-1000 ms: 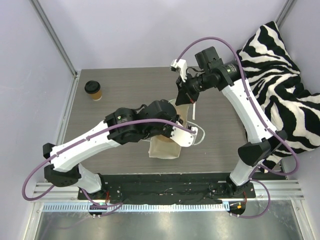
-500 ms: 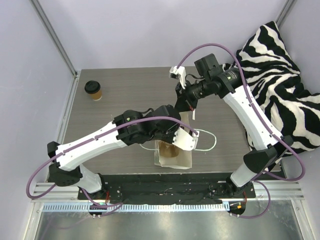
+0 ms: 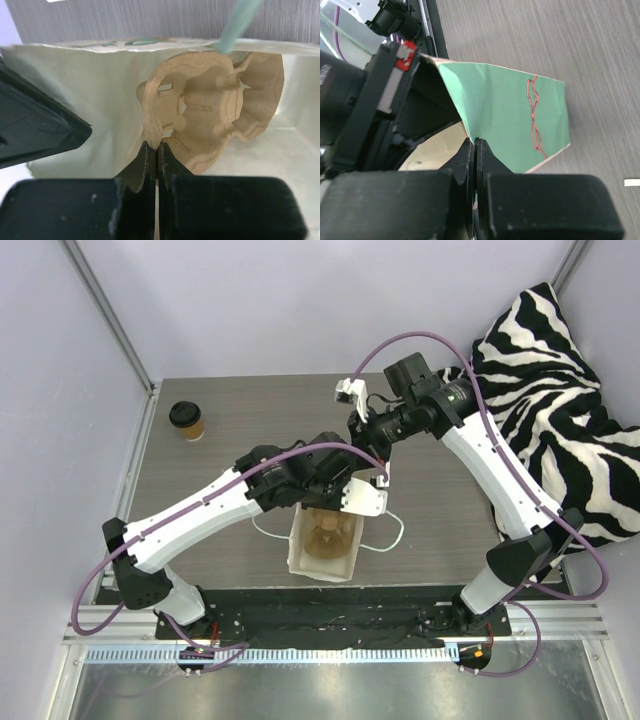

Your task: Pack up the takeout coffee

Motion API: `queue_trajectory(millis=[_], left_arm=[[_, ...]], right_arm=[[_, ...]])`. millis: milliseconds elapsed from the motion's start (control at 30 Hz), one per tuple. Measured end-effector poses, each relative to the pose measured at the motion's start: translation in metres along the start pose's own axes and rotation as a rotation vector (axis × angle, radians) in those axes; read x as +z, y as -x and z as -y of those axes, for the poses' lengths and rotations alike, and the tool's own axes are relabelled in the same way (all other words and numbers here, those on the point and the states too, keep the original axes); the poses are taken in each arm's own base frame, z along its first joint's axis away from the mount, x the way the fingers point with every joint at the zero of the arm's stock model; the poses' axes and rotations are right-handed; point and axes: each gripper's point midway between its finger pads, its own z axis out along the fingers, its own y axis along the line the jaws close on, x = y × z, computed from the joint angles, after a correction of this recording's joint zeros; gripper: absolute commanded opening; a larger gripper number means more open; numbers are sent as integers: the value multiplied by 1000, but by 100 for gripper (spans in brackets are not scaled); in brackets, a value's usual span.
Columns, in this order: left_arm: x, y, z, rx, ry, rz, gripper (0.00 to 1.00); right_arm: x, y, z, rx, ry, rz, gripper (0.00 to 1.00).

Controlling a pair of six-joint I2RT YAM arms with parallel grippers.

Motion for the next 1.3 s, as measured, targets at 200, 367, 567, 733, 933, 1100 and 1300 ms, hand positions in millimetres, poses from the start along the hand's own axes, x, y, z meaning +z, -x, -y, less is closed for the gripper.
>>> queue_trajectory(millis=[200,367,567,733,933,1100,1300], left_arm=[[16,-13,11,-4,-40,-30,0],[32,-21,28,25,-103,-40,0],[35,-17,34,47,-135,-10,0],[35,-16,35,55,-140,-3,0],[41,-24,36,55,-145,-30,1],[45,-29,36,43,-150,-40,16],[41,-25,37,16,-167,-21,36]], right_arm=[[6,-6,0,18,23,-14,1],[9,-5,-1,5,48,-11,1],[15,-8,4,-15,66,-20,1],[22,-10,9,-7,84,-32,1],[24,-10,10,-17,91,-33,1],[24,-10,10,-22,93,-32,1],[24,-9,10,-29,93,-30,1]])
